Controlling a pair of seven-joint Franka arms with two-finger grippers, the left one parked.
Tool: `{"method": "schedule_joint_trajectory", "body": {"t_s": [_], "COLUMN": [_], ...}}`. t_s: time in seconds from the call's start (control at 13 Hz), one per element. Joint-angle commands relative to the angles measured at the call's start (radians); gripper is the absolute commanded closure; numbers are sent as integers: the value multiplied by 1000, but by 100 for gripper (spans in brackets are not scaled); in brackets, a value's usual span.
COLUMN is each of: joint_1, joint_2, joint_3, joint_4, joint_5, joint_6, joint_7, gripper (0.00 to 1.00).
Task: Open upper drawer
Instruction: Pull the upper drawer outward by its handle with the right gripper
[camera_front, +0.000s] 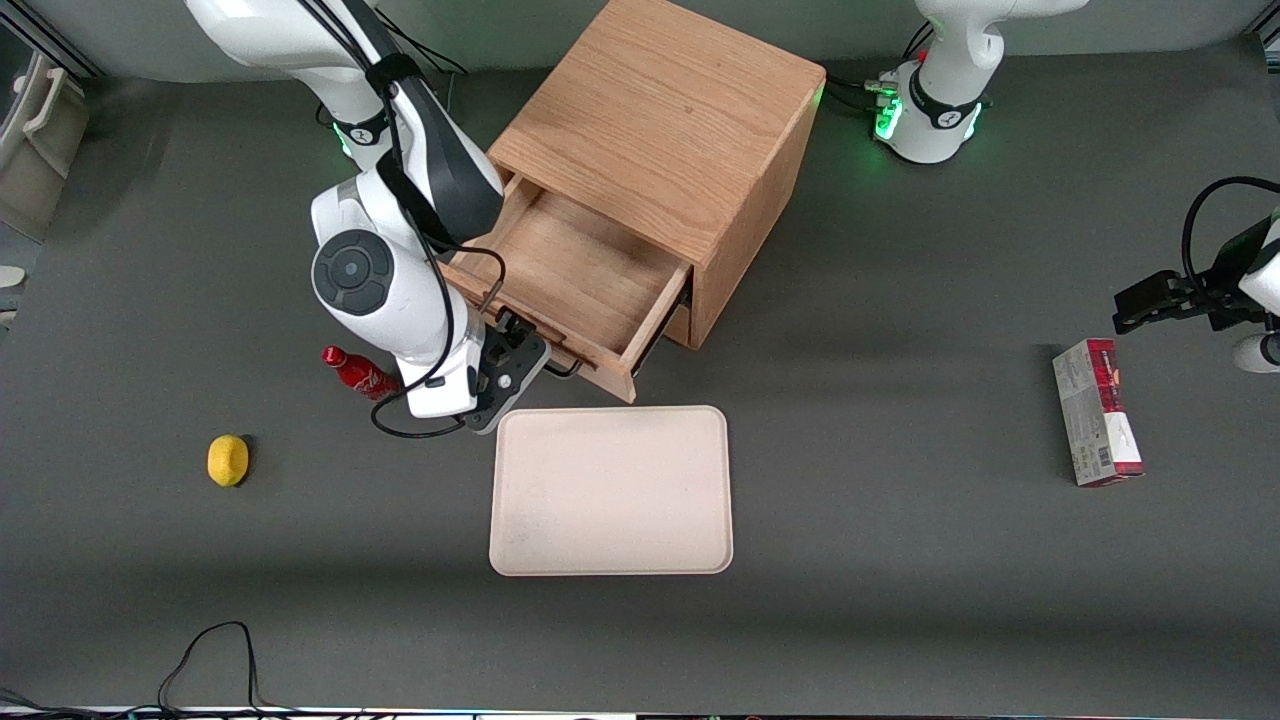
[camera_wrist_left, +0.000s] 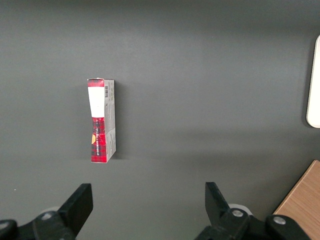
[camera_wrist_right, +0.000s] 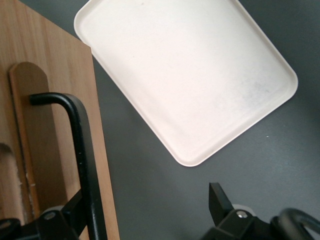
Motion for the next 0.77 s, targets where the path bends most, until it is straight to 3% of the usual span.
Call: {"method": "schedule_joint_trajectory", "body": {"t_s": [0.0,0.69], "joint_1": [-30,-82], "joint_2": [42,99], "joint_3": [-2,-2], "joint_4": [67,142], "joint_5": [3,1], "joint_6": [-13,-16], "joint_7": [-19,-10], "gripper": [0,0]}}
